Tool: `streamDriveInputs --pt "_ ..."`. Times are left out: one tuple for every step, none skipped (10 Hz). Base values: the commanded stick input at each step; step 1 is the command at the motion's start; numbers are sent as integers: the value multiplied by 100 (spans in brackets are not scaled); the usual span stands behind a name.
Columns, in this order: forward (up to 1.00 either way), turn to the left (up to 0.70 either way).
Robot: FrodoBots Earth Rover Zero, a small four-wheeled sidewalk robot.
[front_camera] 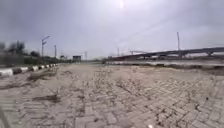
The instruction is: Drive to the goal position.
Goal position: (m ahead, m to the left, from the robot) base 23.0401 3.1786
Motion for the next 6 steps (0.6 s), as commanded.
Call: streamDriveInputs --pt "31 0" --pt "88 0" --pt "100 0" --pt "100 0" --pt "100 0" --pt "100 1"
